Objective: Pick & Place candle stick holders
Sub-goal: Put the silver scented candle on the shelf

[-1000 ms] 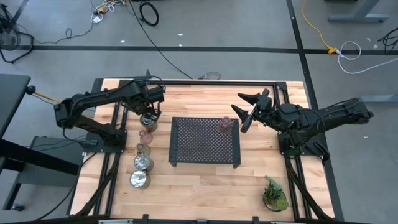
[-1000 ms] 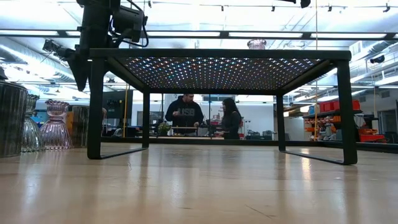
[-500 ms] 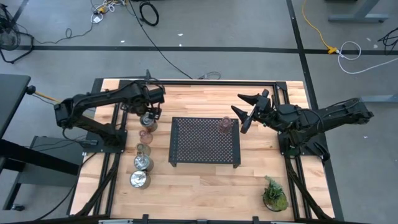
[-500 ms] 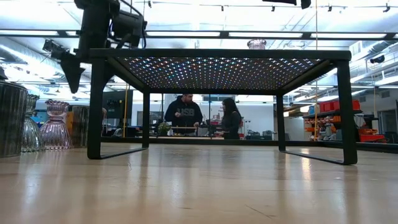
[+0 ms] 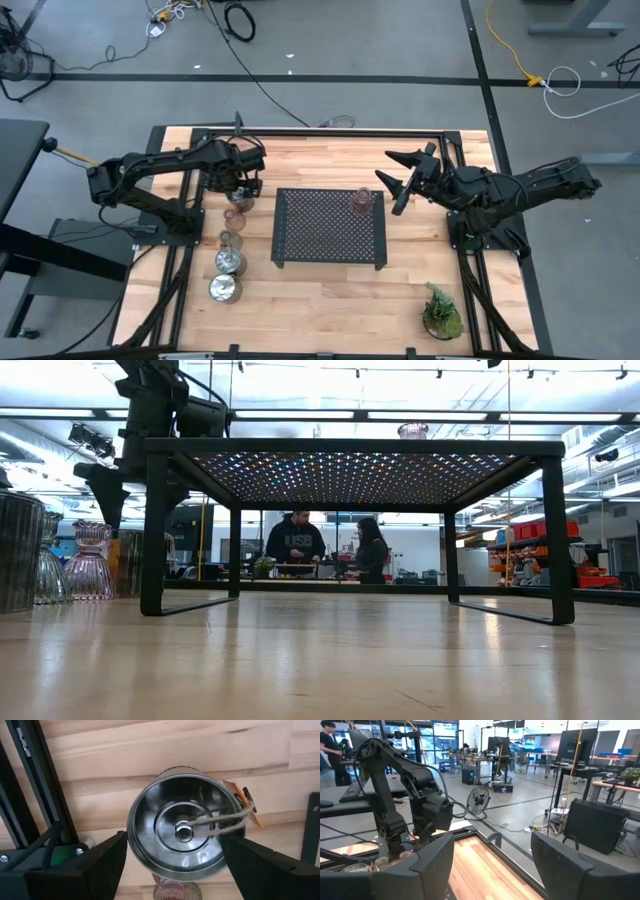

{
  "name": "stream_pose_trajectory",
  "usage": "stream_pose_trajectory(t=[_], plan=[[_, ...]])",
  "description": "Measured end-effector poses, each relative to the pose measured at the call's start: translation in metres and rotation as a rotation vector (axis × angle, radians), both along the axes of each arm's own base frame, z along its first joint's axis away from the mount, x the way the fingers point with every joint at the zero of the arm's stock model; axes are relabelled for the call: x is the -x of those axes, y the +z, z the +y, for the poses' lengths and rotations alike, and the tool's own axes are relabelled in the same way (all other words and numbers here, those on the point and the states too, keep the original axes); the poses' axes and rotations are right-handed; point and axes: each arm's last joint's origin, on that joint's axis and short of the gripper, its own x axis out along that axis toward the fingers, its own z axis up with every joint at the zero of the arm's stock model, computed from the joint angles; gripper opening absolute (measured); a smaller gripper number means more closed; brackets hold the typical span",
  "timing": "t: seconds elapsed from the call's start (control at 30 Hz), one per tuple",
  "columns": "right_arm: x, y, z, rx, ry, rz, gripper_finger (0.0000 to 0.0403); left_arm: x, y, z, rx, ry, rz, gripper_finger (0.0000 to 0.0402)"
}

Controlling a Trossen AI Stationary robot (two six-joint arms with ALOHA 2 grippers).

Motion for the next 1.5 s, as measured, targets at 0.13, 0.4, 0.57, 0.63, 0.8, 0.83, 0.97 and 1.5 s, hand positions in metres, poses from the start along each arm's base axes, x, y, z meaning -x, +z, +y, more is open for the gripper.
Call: stream_pose_trajectory(t=[0.13,0.4,0.57,0.63,0.8,0.83,0.97,1.5], plan=[[0.000,-0.001,0.000,0.001,0.000,0.006,0.0265,0.000,0.001,0.000,0.010,-0.008,-0.003,0.0326],[0.000,0.000,0.000,-0.021,0.000,-0.013,0.0265,-0.002,0.008,0.004,-0.006,-0.039,-0.013,0.0326],[0.000,0.001,0.000,-0.028,0.000,-0.022,0.0265,0.003,0.008,0.009,0.004,-0.031,0.003,0.0326],[0.000,0.001,0.000,-0.043,0.000,-0.030,0.0265,0.003,0.008,0.011,0.008,-0.031,-0.008,0.0326],[0.000,0.001,0.000,-0.055,-0.001,-0.037,0.0265,0.001,0.008,0.012,0.013,-0.034,-0.033,0.0326],[0.000,0.001,0.000,-0.055,0.000,-0.037,0.0265,0.001,0.008,0.012,0.013,-0.037,-0.033,0.0326],[0.000,0.001,0.000,-0.057,0.000,-0.041,0.0265,0.001,0.008,0.012,0.025,-0.095,-0.034,0.0326],[0.000,0.002,0.000,-0.059,-0.001,-0.049,0.0265,0.000,0.008,0.011,0.035,-0.139,-0.044,0.0354]])
